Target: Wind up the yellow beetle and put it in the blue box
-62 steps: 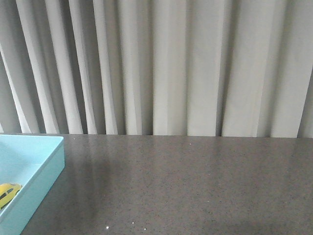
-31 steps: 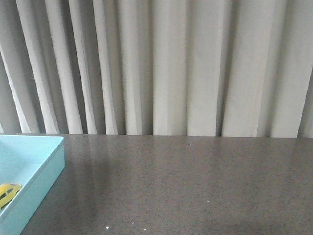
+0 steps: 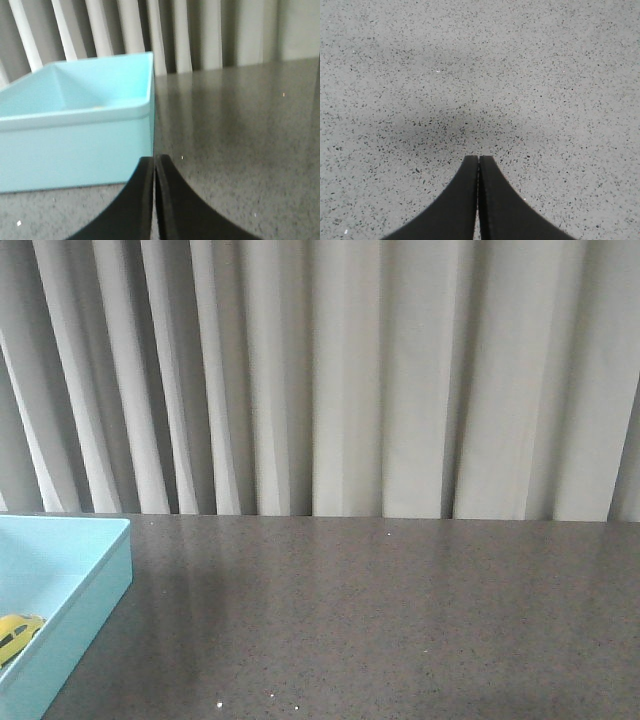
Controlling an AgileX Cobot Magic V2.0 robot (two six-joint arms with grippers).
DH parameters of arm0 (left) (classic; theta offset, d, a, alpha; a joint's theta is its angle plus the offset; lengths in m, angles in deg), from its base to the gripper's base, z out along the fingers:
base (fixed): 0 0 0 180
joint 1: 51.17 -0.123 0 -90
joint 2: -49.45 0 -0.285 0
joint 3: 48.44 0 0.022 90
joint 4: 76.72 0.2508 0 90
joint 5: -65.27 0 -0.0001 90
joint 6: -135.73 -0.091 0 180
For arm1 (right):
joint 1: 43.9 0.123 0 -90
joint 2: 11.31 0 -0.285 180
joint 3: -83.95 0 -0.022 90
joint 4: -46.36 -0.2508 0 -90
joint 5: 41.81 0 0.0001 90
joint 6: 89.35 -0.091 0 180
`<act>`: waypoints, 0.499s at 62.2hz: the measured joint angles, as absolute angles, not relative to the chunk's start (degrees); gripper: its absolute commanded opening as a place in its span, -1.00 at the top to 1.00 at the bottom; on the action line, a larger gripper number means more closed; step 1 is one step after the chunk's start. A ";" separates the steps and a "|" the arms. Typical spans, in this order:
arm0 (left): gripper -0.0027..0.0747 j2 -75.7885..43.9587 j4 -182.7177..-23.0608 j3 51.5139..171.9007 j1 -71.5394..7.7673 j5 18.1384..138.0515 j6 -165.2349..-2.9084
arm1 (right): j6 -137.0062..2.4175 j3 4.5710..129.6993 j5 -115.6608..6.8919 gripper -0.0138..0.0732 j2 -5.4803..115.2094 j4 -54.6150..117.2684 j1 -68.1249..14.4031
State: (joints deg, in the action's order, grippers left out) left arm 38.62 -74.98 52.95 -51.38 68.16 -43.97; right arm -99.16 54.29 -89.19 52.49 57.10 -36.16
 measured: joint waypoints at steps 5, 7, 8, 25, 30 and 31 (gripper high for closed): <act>0.95 41.59 -74.98 52.95 -51.38 67.25 -43.97 | -99.16 54.29 -89.19 0.70 52.49 57.10 -36.16; 0.95 41.94 -74.98 52.95 -51.38 66.84 -43.97 | -99.16 54.29 -89.24 0.70 52.49 57.10 -36.16; 0.95 42.13 -74.98 52.95 -51.38 66.58 -43.97 | -99.16 54.29 -89.17 0.70 52.37 57.10 -36.16; 0.95 42.26 -74.98 52.95 -51.38 66.34 -43.97 | -99.16 54.29 -89.80 0.70 52.31 57.10 -36.16; 0.95 42.26 -74.98 52.95 -51.38 66.34 -43.97 | -99.16 54.29 -90.16 0.70 52.31 57.10 -36.16; 0.95 42.26 -74.98 52.95 -51.38 66.34 -43.97 | -99.16 54.29 -90.16 0.70 52.31 57.10 -36.16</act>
